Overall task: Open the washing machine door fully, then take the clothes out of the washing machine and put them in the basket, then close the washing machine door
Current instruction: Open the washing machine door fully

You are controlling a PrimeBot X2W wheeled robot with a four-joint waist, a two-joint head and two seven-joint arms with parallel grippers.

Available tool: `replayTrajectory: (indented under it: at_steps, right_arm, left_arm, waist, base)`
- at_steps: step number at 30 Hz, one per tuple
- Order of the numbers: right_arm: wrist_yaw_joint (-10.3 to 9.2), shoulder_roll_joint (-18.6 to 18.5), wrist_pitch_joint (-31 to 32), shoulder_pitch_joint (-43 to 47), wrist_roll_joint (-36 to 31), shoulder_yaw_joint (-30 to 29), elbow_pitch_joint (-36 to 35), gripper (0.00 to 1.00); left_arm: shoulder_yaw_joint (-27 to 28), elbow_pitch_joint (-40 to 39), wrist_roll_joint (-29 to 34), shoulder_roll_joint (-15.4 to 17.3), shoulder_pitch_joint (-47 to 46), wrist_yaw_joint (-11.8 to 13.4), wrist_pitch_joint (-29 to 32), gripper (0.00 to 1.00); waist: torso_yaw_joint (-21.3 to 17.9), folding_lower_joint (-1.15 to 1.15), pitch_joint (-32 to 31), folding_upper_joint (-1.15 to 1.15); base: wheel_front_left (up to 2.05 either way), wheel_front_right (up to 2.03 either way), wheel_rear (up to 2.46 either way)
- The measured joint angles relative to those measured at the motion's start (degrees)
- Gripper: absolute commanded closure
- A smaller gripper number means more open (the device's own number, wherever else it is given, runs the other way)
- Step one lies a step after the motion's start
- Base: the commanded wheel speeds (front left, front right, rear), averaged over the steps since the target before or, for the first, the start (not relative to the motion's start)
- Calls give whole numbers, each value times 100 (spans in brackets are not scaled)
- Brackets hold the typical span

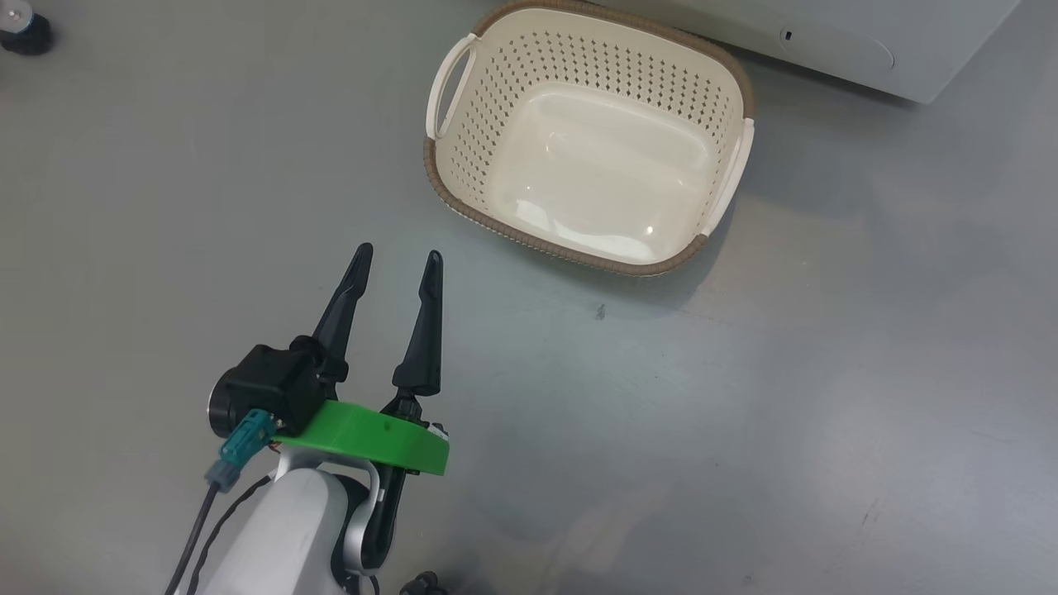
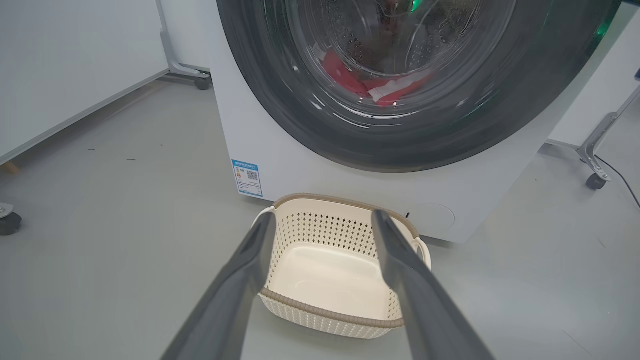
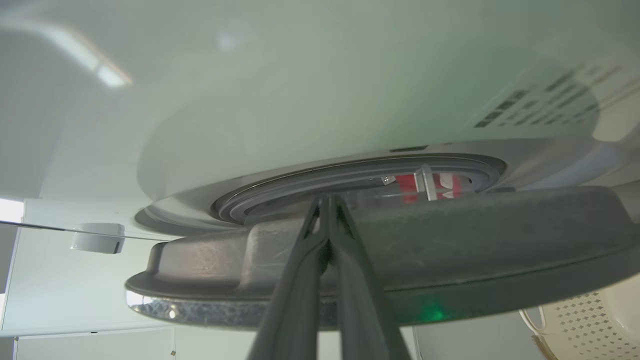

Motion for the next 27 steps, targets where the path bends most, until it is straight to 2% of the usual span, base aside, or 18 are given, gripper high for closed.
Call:
replayTrajectory:
  at_steps: [8, 27]
  right_arm:
    - [0, -2, 361, -1, 55, 40, 260, 100]
    - [0, 109, 613, 212, 63, 124, 553, 100]
  left_arm:
    - [15, -3, 23, 1, 2, 0, 0, 0]
    - [89, 38, 164, 1, 8, 11, 0, 0]
  waist:
    - [4, 0, -57, 0]
    - [-107, 0, -290, 0]
  base:
    - [0, 0, 0]
    - [0, 0, 0]
